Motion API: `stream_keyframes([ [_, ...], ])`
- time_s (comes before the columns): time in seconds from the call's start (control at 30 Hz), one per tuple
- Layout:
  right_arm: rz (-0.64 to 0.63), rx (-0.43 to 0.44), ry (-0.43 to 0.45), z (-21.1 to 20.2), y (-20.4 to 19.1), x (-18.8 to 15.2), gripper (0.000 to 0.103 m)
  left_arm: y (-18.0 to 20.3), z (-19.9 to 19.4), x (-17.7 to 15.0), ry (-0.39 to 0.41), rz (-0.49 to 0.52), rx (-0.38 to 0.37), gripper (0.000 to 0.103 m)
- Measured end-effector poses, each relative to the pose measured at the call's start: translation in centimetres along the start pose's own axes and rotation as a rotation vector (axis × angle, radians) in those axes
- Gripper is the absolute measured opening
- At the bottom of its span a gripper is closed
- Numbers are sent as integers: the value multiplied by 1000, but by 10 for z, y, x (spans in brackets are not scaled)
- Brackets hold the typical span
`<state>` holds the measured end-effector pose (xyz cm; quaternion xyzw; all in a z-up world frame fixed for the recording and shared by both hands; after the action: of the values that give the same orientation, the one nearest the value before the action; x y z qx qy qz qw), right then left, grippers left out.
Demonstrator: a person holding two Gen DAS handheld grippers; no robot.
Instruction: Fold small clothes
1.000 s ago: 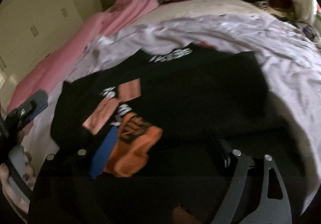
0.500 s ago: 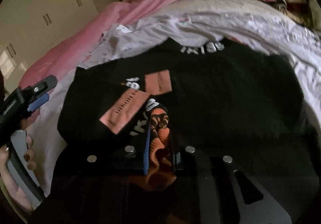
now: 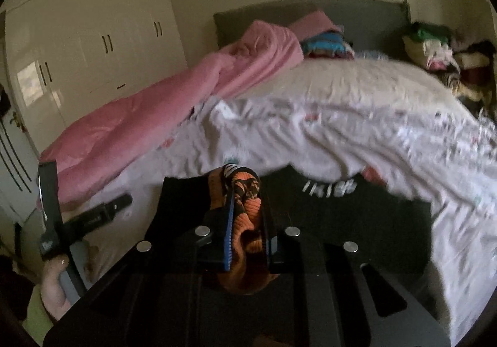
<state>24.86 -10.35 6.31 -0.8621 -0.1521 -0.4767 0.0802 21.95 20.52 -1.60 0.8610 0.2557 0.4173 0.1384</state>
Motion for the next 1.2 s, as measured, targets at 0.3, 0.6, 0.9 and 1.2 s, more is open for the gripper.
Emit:
stream_keyframes([
  [0.3,-36,-146,50,-26,28,15,13,26,-8,-10,48,76,-68,93],
  [0.6,23,-243,14,-33,63,-19,13,63,7,-37,2,205,-108,93],
  [0.9,80,-282,-32,-25,85,-51,14,84,21,-55,-66,243,-176,86],
  [1.2,98,-315,-62,-14,97,-66,14,88,39,-66,-152,222,-225,55],
])
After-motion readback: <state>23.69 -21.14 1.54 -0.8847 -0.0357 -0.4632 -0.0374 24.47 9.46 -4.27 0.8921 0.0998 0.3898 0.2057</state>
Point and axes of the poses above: each gripper's, at about its wrist camera, not at the fingertips, and z roughly the way its jaws point, y to its right, x to its top, the point moved 1 cm from there along z, roughly the way its jaws point, and after that the axes turned 11 degrees about -z, right-handed, at the moved point
